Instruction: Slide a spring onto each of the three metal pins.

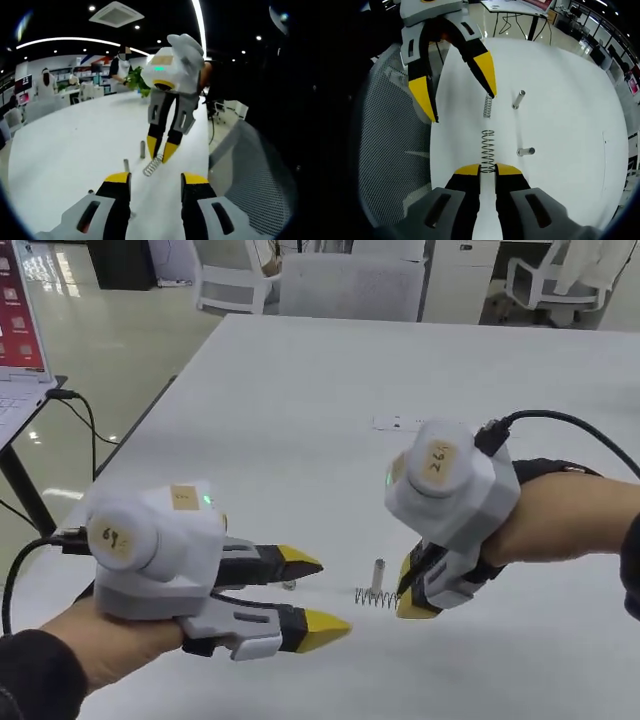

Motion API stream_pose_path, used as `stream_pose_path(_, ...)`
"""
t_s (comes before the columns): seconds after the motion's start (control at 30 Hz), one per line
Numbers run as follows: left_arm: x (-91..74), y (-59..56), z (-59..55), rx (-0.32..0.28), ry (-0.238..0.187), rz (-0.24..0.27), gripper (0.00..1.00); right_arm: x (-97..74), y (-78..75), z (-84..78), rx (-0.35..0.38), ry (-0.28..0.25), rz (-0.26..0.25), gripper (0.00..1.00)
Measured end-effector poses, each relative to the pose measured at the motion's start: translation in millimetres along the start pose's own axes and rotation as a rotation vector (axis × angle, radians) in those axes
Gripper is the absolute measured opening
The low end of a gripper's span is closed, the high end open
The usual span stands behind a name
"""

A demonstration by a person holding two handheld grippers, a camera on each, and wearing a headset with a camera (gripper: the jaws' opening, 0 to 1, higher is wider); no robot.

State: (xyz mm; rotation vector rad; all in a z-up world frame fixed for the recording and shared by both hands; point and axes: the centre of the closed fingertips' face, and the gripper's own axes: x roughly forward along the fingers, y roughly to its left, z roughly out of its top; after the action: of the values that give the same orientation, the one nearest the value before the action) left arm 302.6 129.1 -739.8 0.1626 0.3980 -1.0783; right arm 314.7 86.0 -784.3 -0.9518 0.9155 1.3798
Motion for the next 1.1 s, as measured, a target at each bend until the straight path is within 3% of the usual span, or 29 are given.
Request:
stream_pose_path(0.57,7.0,-10.9,-5.3,0.044,0.009,-0.037,0.21,-12.1,22.3,25.2,-0.117,-0.015,0.024,0.07)
stream_pose_path(1.1,9.4,-17.9,-8.2,0.095,0.021,-0.062,0.05,-13.0,30.3,27.4,-0.169,-0.009,0.035,0.07)
